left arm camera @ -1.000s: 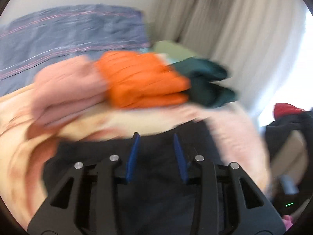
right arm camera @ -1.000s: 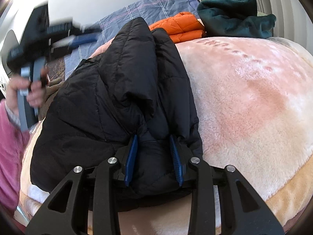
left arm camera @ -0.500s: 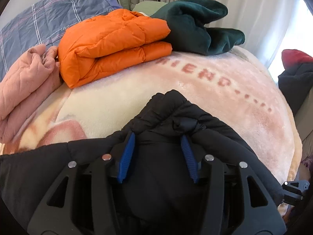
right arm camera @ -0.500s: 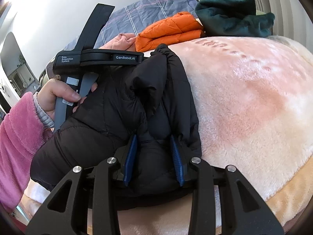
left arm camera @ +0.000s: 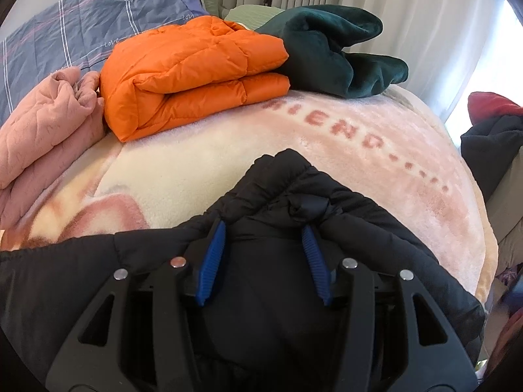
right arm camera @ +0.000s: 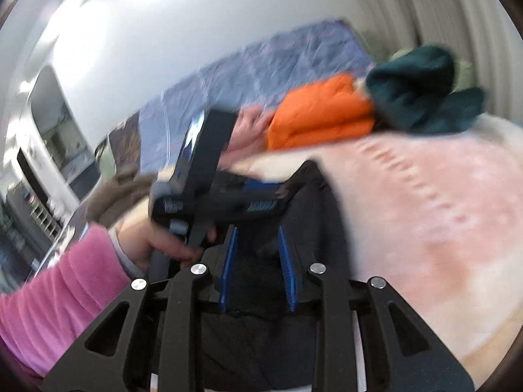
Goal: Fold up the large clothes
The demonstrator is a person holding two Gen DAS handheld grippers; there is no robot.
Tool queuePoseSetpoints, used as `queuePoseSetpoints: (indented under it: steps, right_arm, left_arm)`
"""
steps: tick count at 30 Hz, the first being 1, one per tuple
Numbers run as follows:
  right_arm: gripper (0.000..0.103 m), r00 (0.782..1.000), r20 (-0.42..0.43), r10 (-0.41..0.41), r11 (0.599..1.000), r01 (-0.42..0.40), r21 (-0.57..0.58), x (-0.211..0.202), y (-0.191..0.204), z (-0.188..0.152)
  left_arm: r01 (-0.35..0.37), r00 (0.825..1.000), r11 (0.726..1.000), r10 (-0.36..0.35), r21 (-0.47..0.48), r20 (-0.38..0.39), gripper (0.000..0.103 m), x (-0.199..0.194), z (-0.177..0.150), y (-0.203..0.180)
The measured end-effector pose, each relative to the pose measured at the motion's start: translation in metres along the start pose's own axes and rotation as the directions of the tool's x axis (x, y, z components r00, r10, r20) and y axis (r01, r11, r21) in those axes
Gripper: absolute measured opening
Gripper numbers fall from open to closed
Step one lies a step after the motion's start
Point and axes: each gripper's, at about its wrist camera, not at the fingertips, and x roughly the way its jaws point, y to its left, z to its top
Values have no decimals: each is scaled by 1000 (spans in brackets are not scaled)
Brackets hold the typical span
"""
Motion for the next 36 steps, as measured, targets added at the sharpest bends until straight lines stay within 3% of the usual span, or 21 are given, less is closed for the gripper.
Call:
queuePoseSetpoints:
  steps: [2, 6, 9, 10, 11, 13, 18, 20, 22, 25, 27, 30, 32, 34, 36]
  right_arm:
    - [25, 992, -77, -104, 995, 103, -11, 33, -8, -15]
    - [24, 996, -84, -39, 996, 46, 82, 42, -27, -21]
    - [24, 995, -88, -38, 997, 44, 70, 47, -31, -20]
    - [24, 995, -84, -51, 997, 56, 61, 47, -29, -21]
    - [25, 995, -81, -60, 996, 64, 55, 48, -27, -21]
    - [25, 994, -78, -82, 996, 85, 37, 50, -23, -22]
    - [25, 996, -70, -56, 997, 60, 58, 46, -33, -21]
    - [25, 997, -65, -47, 997, 51, 64, 44, -35, -22]
    - [25, 997, -60, -44, 997, 48, 65, 44, -35, -22]
    - [25, 998, -55, -41, 997, 44, 65, 43, -34, -22]
    - [25, 998, -52, -39, 997, 42, 65, 41, -33, -24]
    - [25, 998, -49, -40, 997, 43, 62, 38, -31, -26]
    - [25, 998, -47, -45, 997, 48, 58, 37, -31, -26]
    - [25, 998, -48, -48, 997, 51, 55, 38, -30, -26]
    - [25, 998, -47, -51, 997, 54, 51, 38, -29, -26]
  left_arm:
    - [21, 1000, 1000, -21, -17, 4, 51, -1, 0, 4]
    - [25, 1000, 999, -25, -20, 12, 51, -4, 1, 4]
    - [-8, 1000, 1000, 8, -13, 18, 52, -16, 2, -3]
    - [-21, 1000, 1000, 21, -13, 23, 59, -25, 1, -5]
    - [-33, 999, 999, 33, -10, 37, 74, -37, -2, -7]
    - [-58, 993, 998, 57, 11, 105, 89, -77, -16, -14]
    - [-161, 971, 980, 136, 116, 195, 99, -169, -95, -37]
    - [-196, 969, 972, 172, 131, 176, 100, -189, -137, -46]
    - [-187, 976, 974, 170, 130, 134, 100, -199, -173, -56]
    - [-203, 978, 970, 195, 130, 75, 100, -194, -209, -69]
    - [-252, 968, 960, 250, 120, 34, 100, -177, -219, -74]
    - [-304, 952, 952, 303, 36, 28, 100, -158, -213, -68]
    - [-272, 961, 961, 274, -51, 44, 100, -155, -205, -61]
    - [-263, 962, 962, 267, -80, 54, 100, -154, -199, -58]
    - [-329, 942, 942, 332, -64, 45, 101, -150, -196, -57]
